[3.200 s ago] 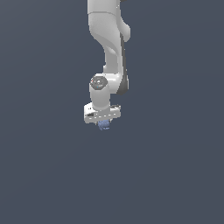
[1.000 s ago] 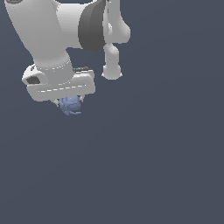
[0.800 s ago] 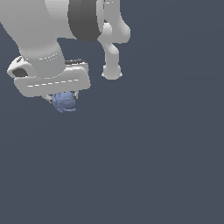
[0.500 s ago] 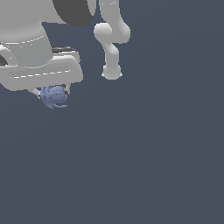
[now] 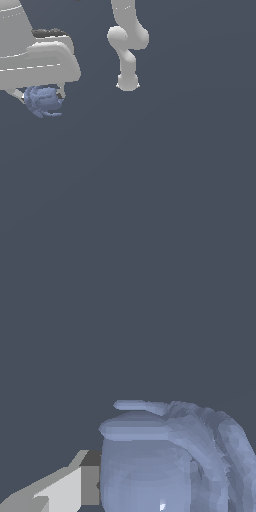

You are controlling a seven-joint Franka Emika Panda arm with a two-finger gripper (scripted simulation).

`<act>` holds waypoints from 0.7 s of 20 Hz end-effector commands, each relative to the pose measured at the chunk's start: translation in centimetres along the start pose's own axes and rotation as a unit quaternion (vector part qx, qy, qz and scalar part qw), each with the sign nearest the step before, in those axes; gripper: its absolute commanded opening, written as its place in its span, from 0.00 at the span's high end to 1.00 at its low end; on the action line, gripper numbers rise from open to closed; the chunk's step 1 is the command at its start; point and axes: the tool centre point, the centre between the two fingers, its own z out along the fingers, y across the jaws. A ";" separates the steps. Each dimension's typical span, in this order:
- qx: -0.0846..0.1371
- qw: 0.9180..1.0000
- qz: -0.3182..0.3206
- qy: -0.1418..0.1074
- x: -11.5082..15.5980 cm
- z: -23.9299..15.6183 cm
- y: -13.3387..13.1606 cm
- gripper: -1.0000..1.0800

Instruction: Pick up the object and move it to a goal position.

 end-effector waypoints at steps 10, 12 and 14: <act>0.000 1.000 0.000 0.000 0.8 -2.7 1.4 1.00; 0.000 1.000 0.000 0.000 0.9 -2.9 1.5 1.00; 0.000 1.000 0.000 0.000 1.0 -3.0 1.6 1.00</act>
